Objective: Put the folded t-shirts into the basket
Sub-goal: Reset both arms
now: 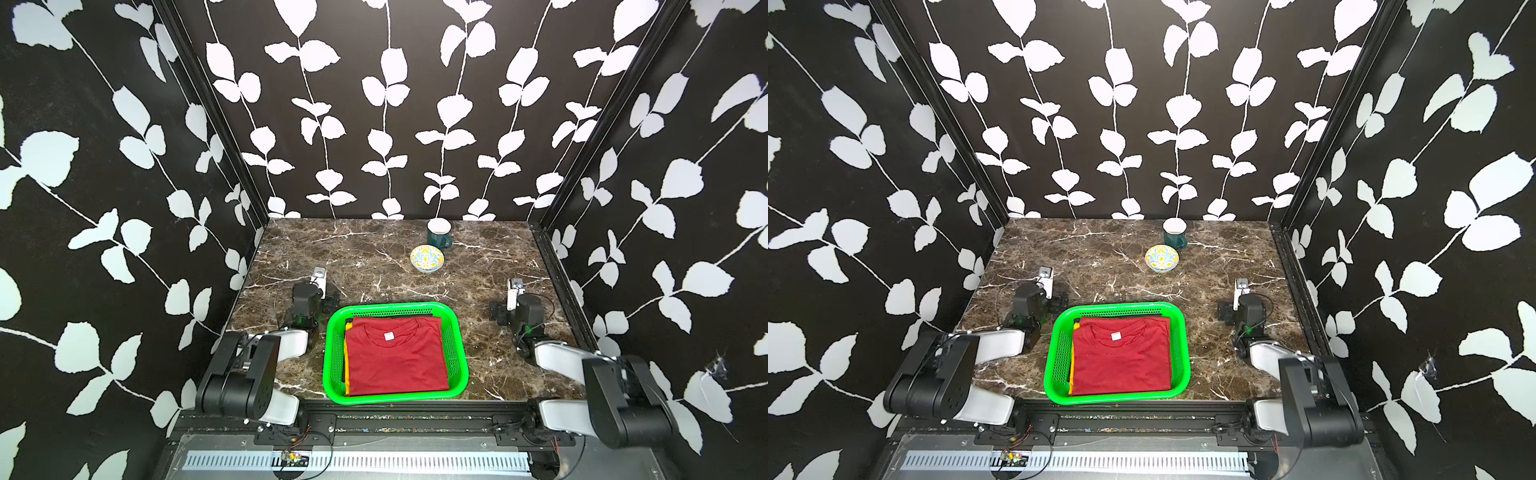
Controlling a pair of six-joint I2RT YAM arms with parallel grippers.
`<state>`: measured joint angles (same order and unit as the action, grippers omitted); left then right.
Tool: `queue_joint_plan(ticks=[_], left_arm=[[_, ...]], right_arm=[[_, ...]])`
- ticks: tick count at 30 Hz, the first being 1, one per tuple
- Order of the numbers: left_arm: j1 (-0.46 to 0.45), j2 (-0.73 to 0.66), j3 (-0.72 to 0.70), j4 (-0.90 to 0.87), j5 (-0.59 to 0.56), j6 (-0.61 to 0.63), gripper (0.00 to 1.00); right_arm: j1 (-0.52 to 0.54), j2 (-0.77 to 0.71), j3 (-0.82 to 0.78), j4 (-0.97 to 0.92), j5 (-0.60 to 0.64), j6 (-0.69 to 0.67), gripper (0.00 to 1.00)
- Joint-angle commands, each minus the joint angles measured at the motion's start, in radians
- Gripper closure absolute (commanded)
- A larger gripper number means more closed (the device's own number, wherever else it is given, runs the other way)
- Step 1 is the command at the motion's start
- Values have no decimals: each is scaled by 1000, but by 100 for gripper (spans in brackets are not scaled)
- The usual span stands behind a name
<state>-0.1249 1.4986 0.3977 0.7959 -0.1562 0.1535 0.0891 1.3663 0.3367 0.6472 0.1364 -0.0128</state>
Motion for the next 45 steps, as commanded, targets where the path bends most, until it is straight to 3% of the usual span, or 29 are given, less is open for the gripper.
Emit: queue_joint_plan(ticks=[1, 3, 5, 10, 45], left_arm=[[31, 70, -25, 185, 18, -10, 1], [43, 49, -16, 130, 53, -16, 1], [58, 65, -7, 131, 74, -30, 1], [85, 56, 17, 66, 104, -48, 1], [84, 52, 13, 73, 101, -46, 1]], right_arm=[[-16, 117, 14, 265, -17, -43, 1], [-15, 177, 6, 347, 9, -41, 1], [-19, 153, 35, 244, 58, -8, 1], [-28, 166, 57, 223, 83, 14, 1], [-32, 159, 57, 210, 75, 19, 1]])
